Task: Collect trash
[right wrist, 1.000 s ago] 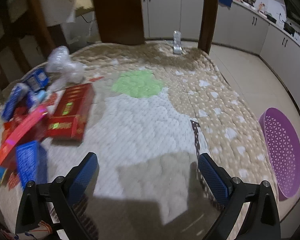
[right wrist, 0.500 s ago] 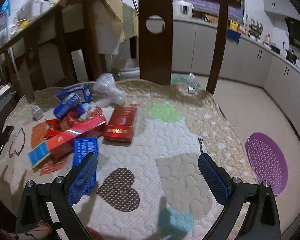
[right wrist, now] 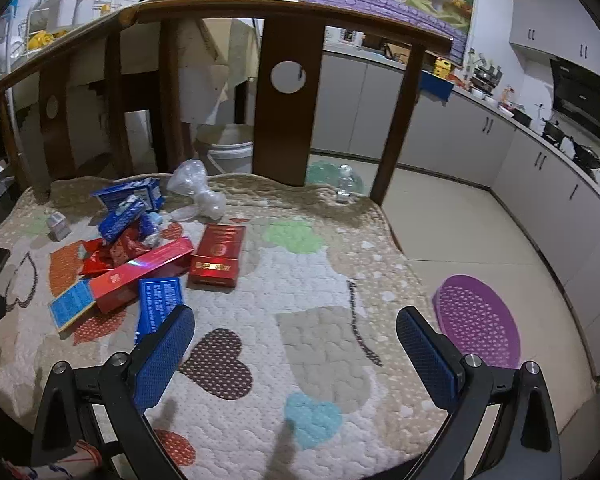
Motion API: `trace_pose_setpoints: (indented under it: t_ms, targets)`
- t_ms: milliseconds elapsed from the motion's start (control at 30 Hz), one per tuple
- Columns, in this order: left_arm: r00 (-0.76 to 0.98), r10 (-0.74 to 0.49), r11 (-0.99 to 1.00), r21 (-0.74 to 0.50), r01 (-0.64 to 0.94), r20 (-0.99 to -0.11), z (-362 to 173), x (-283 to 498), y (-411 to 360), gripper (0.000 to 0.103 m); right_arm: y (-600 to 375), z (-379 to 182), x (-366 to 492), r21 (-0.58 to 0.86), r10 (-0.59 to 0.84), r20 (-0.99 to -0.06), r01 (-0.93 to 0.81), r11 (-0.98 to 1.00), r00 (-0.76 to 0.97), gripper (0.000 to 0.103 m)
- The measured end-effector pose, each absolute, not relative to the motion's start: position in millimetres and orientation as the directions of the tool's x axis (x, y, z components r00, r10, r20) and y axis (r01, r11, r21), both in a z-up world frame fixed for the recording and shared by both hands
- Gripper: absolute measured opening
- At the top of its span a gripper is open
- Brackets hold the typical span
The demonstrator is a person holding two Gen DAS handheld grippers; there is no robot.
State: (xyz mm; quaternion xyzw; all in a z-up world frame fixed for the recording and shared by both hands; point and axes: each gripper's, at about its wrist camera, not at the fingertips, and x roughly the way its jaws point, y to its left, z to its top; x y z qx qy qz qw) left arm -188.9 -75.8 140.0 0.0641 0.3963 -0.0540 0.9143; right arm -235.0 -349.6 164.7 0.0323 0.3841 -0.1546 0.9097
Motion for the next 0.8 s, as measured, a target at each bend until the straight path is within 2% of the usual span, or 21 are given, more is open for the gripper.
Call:
trace_pose_setpoints:
  t_ms: [367, 800]
  targets:
    - [0.664, -0.028, 0.981, 0.107, 0.161, -0.747, 131, -189, -82, 0.103, -358, 152, -234, -0.107, -0.302, -0.748, 0.342, 0.934, 0.591, 0.102]
    - [0.644, -0.022, 0.98, 0.11, 0.165, -0.765, 120, -185, -82, 0.103, -367, 137, -227, -0.08, -0.272, -0.792, 0.348, 0.934, 0.547, 0.102]
